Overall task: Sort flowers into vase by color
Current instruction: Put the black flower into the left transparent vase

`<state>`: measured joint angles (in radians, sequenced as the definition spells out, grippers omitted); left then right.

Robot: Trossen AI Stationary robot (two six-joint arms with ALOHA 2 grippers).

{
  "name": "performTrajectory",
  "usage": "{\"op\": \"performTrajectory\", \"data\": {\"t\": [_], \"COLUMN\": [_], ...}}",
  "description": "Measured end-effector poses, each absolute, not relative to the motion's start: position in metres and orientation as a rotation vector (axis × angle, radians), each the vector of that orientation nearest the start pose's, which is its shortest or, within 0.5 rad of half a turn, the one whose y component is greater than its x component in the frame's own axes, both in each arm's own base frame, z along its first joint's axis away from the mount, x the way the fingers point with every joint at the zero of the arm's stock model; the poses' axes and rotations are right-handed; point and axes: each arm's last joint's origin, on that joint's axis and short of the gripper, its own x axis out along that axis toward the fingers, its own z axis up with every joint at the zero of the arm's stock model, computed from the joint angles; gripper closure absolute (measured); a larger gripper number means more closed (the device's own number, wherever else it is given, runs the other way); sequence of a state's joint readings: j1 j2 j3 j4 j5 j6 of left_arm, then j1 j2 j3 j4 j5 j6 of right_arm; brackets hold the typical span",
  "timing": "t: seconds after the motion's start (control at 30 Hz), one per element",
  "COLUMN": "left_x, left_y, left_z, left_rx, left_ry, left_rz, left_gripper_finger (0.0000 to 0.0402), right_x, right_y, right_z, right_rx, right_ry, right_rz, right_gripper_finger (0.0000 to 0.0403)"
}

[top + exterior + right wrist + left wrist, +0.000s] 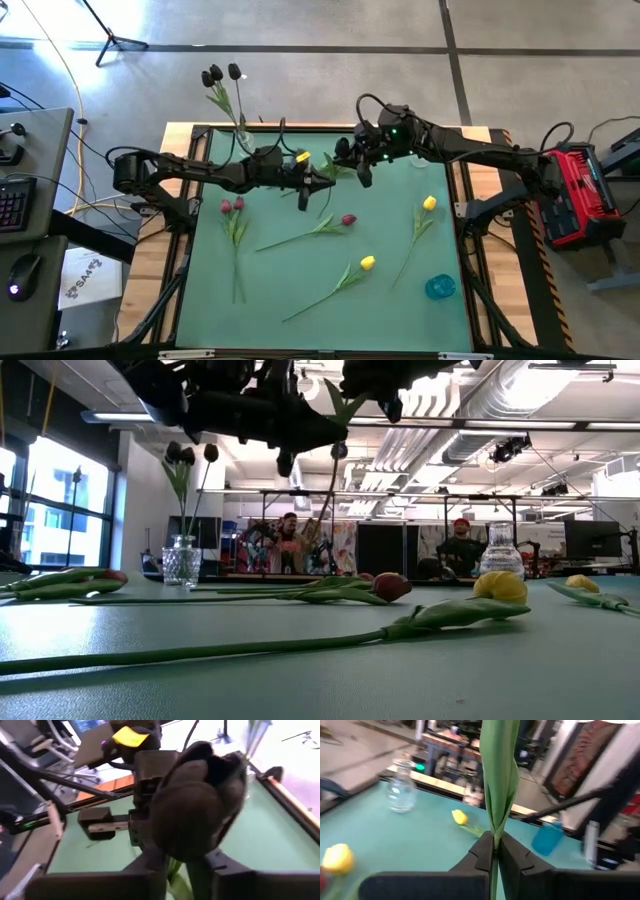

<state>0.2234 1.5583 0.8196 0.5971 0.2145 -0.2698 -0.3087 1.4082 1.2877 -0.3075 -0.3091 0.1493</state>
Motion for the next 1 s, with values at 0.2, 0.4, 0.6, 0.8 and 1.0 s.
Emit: {"op": "performTrajectory", "data": {"t": [0.2,0.4,0.6,0.8,1.0], "left_x": [0.316,0.274,0.214,0.168,0.143], "left_y": [0.084,0.111,0.138,0.156,0.163], "left_z": [0.246,0.256,0.261,0.263,0.265], "left_rx": [-0.27,-0.209,-0.053,0.025,0.056], "left_ry": [0.063,-0.015,-0.044,-0.074,-0.08], "left_rz": [0.286,0.665,0.909,1.083,1.181], "left_gripper_finger": [0.04,0.0401,0.0401,0.0401,0.0401], "right_x": [0.292,0.261,0.243,0.243,0.244], "right_y": [-0.091,-0.088,-0.083,-0.083,-0.083], "right_z": [0.364,0.384,0.39,0.387,0.386], "right_rx": [0.277,0.263,0.259,0.261,0.261], "right_ry": [0.375,0.331,0.359,0.389,0.394], "right_rz": [-0.181,-0.455,-0.481,-0.484,-0.484], "right_gripper_finger": [0.0242,0.0192,0.02,0.021,0.0213]}}
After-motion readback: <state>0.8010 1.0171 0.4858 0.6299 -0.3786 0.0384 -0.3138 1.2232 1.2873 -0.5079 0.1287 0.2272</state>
